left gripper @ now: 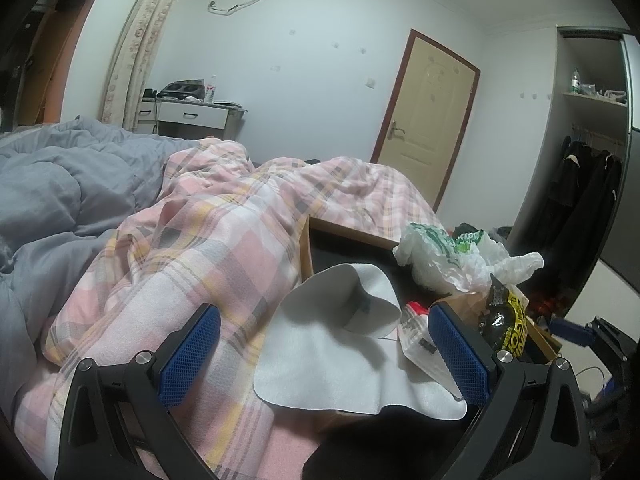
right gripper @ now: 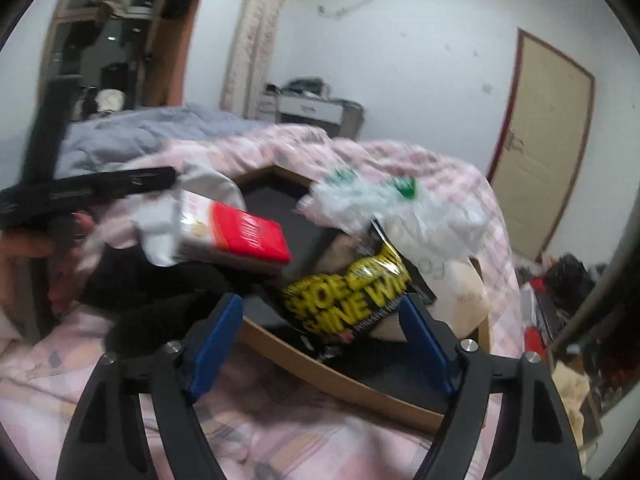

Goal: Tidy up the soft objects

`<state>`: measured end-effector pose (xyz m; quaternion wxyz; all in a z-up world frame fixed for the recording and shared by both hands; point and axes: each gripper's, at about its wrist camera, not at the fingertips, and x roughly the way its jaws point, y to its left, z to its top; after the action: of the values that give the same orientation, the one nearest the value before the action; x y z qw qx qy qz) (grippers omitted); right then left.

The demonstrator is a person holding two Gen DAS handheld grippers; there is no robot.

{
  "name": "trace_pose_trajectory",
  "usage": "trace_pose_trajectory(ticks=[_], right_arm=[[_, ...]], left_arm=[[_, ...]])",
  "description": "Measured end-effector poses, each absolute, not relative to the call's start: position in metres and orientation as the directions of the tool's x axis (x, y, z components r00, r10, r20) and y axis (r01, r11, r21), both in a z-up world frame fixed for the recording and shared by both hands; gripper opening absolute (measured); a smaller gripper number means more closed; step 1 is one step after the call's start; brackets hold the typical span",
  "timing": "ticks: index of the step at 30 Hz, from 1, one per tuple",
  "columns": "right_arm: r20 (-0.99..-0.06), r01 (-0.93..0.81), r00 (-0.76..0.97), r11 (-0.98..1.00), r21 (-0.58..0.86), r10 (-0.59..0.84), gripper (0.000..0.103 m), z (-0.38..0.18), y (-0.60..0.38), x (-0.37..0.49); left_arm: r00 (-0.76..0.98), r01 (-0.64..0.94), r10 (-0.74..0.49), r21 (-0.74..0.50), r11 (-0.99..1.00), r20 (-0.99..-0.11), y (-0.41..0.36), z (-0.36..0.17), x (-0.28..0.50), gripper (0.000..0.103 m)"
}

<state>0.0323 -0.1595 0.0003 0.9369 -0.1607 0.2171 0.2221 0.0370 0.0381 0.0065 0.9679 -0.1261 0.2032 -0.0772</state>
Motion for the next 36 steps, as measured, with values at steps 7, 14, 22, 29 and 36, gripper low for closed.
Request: trace_pose_trajectory(ticks=[7, 14, 22, 29, 36], right_arm=[[-0.507, -0.673, 0.707, 0.689, -0.268, 0.493, 0.079, -0.007, -0.13, 0.01], [-0.6, -0.761, 0.624, 0.563, -0.323, 0.5, 0.077, -0.023, -0.102, 0.012], [-0.65, -0.786, 0.584, 0.537, -0.306, 0.485, 0.005, -0.034, -0.098, 0.023], [-0.507, -0.756, 0.637, 0.597, -0.266, 0.58, 0.002, -0.013, -0.125, 0.009], [-0.461, -0.717, 0.658, 0.682, -0.142, 0.595, 0.002, -0.004, -0.139, 0.028]], left_arm=[[0.904, 0.1, -0.202, -0.273, 0.957, -0.376, 0.038, 0.006, 0.037, 0.103], [0.904, 0.1, -0.202, -0.274, 0.956, -0.376, 0.038, 0.006, 0.037, 0.103], [0.905, 0.101, -0.203, -0.274, 0.956, -0.374, 0.038, 0.006, 0.037, 0.103], [0.911, 0.1, -0.203, -0.286, 0.953, -0.36, 0.042, 0.008, 0.036, 0.103], [0.91, 0.099, -0.203, -0.285, 0.953, -0.361, 0.043, 0.008, 0.035, 0.103]])
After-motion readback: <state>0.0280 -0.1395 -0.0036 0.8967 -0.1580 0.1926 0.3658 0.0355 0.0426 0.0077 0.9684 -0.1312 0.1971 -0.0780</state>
